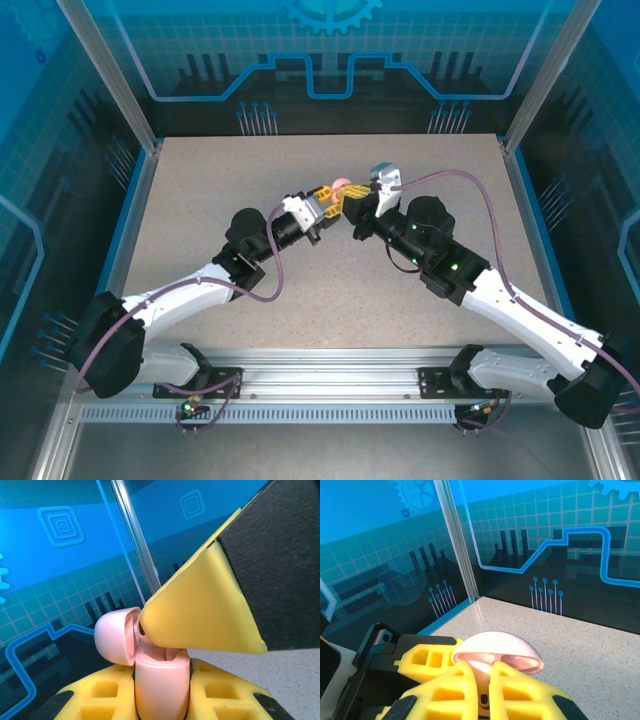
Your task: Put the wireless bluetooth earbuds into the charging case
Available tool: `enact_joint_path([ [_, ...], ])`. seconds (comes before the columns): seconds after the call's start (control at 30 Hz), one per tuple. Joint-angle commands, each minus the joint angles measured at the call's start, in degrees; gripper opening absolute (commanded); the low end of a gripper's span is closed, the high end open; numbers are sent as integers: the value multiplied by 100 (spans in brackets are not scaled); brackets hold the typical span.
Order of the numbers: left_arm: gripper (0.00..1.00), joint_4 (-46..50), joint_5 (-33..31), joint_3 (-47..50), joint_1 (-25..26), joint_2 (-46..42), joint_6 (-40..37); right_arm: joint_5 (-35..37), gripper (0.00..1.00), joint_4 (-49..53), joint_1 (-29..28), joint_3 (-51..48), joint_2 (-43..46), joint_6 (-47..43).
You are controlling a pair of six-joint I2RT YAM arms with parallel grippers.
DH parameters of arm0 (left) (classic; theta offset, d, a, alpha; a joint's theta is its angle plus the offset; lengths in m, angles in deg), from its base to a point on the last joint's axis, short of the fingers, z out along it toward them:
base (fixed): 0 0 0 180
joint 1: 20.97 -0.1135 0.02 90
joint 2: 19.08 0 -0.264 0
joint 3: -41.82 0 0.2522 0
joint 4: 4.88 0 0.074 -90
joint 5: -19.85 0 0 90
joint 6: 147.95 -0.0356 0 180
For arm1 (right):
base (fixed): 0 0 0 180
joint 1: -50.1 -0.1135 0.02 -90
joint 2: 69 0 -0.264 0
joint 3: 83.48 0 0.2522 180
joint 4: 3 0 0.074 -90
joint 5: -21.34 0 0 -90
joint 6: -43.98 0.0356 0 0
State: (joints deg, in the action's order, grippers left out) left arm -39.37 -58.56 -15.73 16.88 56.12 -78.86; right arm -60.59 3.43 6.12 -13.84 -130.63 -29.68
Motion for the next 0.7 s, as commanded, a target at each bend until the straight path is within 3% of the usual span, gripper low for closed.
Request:
enact_joint_path([
  [0.0,0,-309,-140,-297,55,32,116,-231,16,334,-75,-12,-18,-44],
  [0.37,0,-272,-193,-193,49,134,197,-319,35,565,-75,248,202,88],
  [0.67,0,-290,-250,-128,65,233,245,-646,63,774,-73,616,371,168],
])
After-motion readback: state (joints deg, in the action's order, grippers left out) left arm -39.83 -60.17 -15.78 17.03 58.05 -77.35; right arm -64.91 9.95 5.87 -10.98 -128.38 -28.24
